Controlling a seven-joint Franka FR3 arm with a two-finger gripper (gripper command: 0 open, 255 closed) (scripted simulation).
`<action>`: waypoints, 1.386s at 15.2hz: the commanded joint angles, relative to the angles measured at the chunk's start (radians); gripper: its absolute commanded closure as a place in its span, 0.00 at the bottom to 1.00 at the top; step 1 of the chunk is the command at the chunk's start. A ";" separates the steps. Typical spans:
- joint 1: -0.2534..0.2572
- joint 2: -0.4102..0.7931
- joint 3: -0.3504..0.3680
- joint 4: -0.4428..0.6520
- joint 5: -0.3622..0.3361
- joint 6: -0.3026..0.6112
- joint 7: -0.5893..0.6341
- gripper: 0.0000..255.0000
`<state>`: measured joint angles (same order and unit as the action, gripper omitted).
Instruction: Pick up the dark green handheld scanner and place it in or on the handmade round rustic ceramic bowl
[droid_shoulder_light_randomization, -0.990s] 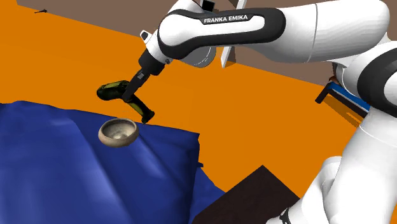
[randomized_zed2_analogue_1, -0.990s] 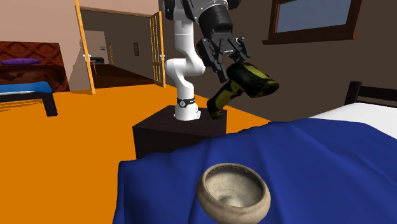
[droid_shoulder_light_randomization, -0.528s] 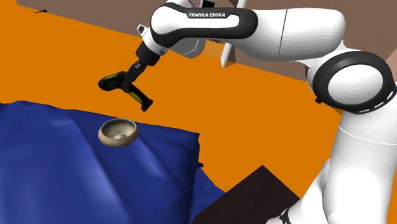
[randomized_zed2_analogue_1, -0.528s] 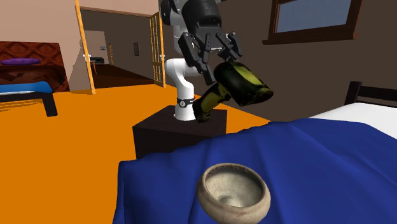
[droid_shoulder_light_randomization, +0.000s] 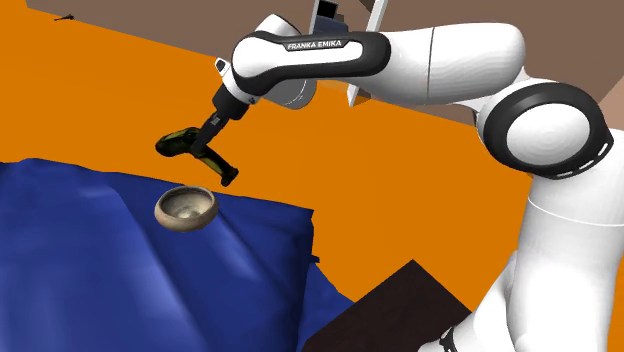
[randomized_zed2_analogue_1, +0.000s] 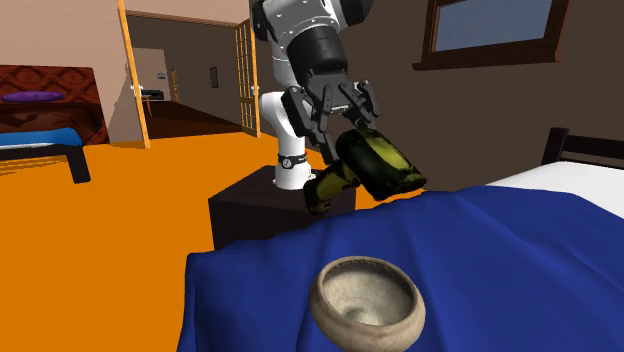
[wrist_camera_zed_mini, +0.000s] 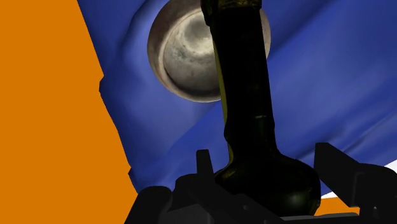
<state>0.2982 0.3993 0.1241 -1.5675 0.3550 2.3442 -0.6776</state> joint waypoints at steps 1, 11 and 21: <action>-0.002 0.008 0.002 -0.016 0.007 0.023 -0.012 1.00; -0.006 0.043 0.012 -0.067 0.029 0.106 -0.050 1.00; -0.005 0.043 0.012 -0.067 0.029 0.106 -0.049 0.00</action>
<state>0.2929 0.4427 0.1357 -1.6343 0.3837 2.4502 -0.7270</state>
